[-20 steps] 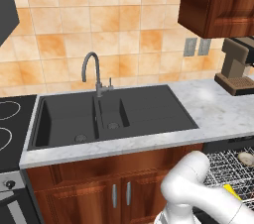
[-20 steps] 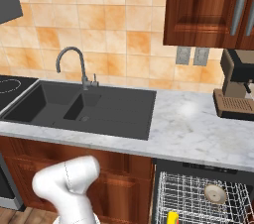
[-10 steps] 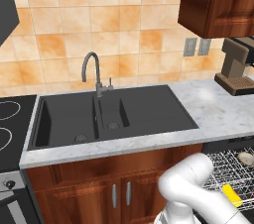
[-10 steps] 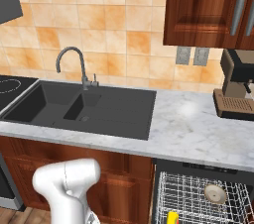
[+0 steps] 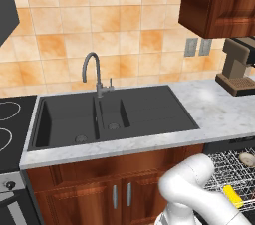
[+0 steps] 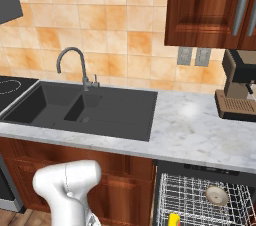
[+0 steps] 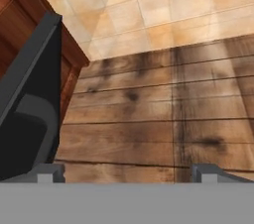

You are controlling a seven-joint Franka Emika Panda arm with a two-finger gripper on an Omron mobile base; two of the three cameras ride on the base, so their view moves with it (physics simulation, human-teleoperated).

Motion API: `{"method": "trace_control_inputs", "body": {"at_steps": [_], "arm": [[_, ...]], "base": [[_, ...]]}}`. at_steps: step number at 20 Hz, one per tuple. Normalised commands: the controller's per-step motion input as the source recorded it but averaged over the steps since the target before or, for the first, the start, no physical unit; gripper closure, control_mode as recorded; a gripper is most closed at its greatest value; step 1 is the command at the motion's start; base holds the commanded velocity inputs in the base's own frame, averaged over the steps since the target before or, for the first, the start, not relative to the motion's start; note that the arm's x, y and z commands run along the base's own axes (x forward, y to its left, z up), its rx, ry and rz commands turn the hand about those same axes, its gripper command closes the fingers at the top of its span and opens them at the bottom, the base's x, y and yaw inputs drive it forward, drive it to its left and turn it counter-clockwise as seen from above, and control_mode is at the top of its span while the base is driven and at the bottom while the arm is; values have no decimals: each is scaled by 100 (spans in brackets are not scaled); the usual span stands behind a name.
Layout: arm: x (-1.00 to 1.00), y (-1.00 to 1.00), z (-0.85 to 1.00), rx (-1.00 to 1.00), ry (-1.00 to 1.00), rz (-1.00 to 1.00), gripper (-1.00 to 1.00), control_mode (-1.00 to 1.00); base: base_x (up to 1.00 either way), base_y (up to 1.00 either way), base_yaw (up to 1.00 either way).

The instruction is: Pick up the cup and bowl from the counter, place them in the dishwasher, and close the dishwasher door.

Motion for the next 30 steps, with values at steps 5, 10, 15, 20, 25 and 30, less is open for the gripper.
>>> {"method": "trace_control_inputs", "body": {"at_steps": [5, 10, 15, 20, 25, 30], "arm": [[13, 22, -74, -3, -3, 0, -100, -100], [32, 17, -65, -5, -5, 0, -100, -100], [46, 15, -59, -7, -5, 0, -100, -100], [49, 20, -62, -11, -5, 0, -100, -100], [52, 26, -58, -15, -6, 0, -100, -100], [66, 29, -40, -20, -8, 0, -100, -100]], "base": [[0, 0, 0], [0, 0, 0], [0, 0, 0], [0, 0, 0], [0, 0, 0], [0, 0, 0]]}}
